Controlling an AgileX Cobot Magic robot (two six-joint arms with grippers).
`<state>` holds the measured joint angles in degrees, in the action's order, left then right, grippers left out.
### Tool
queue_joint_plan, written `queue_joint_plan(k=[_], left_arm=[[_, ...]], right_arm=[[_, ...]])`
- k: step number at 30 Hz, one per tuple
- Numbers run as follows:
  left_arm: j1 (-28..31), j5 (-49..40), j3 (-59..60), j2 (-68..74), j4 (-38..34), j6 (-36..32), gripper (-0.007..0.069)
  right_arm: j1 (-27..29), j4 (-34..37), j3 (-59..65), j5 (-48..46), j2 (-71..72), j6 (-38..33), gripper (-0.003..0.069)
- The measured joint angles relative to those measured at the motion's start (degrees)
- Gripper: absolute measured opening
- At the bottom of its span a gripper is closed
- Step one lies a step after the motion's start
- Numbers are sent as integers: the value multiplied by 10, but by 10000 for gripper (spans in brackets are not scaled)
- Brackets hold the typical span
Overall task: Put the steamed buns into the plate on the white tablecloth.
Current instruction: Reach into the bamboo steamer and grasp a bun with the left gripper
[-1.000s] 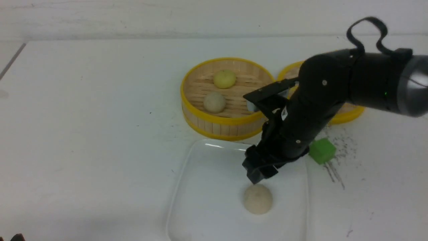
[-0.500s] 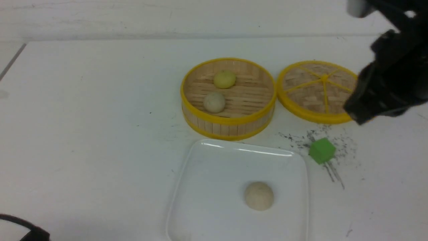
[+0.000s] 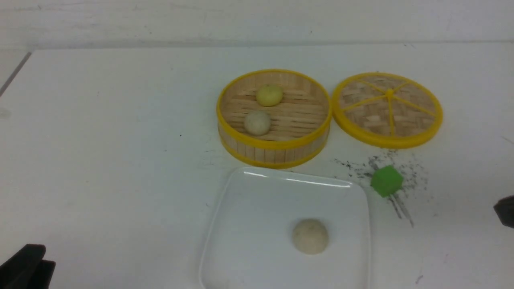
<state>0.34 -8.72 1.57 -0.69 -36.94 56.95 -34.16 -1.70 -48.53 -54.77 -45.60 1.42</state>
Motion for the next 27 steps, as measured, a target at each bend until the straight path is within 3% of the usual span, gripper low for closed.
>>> queue_joint_plan(k=[6, 10, 11, 14, 16, 18, 19, 22, 27], left_arm=[[0, 72, -2, 0, -24, 7, 237], [0, 56, -83, 2, 51, -78, 151], [0, 37, -134, 18, 82, -119, 94], [0, -91, -269, 125, 146, -216, 6], [0, -153, -308, 171, 159, -239, 2], [0, -316, -393, 295, 184, -294, 2], [0, -342, -406, 316, 186, -299, 2], [0, -536, -523, 514, 201, -404, 2], [-13, -604, -653, 700, 186, -471, 2]], right_arm=[[0, -5, 21, 3, 6, 0, -7], [0, -8, 24, 3, 6, -2, -6], [0, -8, 24, 3, 6, -2, -6], [0, -7, 24, 5, 6, -3, -4], [0, -7, 24, 5, 6, -4, -4], [0, -7, 24, 5, 6, -4, -1], [0, -7, 24, 5, 6, -4, -1], [0, -7, 24, 5, 6, -4, 1], [0, -7, 24, 5, 6, -4, 3]])
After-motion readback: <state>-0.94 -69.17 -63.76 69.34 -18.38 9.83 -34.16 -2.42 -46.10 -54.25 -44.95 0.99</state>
